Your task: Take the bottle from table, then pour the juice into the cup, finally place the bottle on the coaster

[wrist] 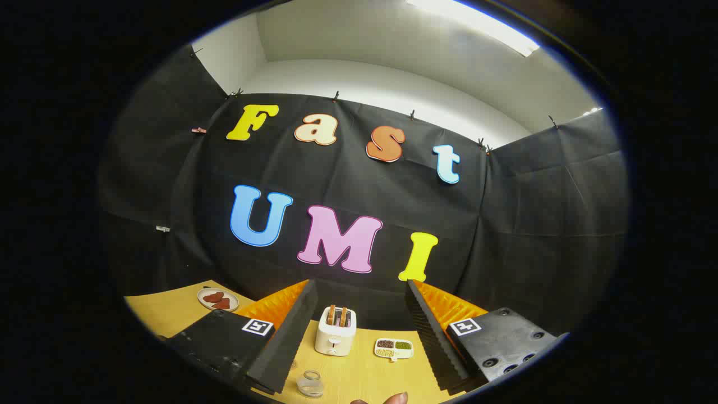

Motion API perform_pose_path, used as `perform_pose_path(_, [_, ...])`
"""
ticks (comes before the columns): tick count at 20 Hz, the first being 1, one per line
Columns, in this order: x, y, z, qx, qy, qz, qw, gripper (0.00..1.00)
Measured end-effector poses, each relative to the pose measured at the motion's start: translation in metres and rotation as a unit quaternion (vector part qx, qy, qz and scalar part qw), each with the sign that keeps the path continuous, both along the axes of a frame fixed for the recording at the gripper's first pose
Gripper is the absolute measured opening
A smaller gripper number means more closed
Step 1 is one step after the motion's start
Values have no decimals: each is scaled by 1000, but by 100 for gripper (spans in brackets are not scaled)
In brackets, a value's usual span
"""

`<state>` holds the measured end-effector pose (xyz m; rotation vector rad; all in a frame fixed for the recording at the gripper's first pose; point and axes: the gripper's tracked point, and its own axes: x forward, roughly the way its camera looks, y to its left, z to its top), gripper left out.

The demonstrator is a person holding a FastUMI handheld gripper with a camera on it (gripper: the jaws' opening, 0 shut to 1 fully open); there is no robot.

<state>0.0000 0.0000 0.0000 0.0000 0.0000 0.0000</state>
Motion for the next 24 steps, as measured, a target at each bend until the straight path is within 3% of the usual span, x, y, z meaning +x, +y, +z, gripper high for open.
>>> perform_pose_path(18, [-2, 0, -4, 6, 5, -4, 1000, 98])
perform_pose_path(24, [-2, 17, -36, 23, 24, 19, 999, 98])
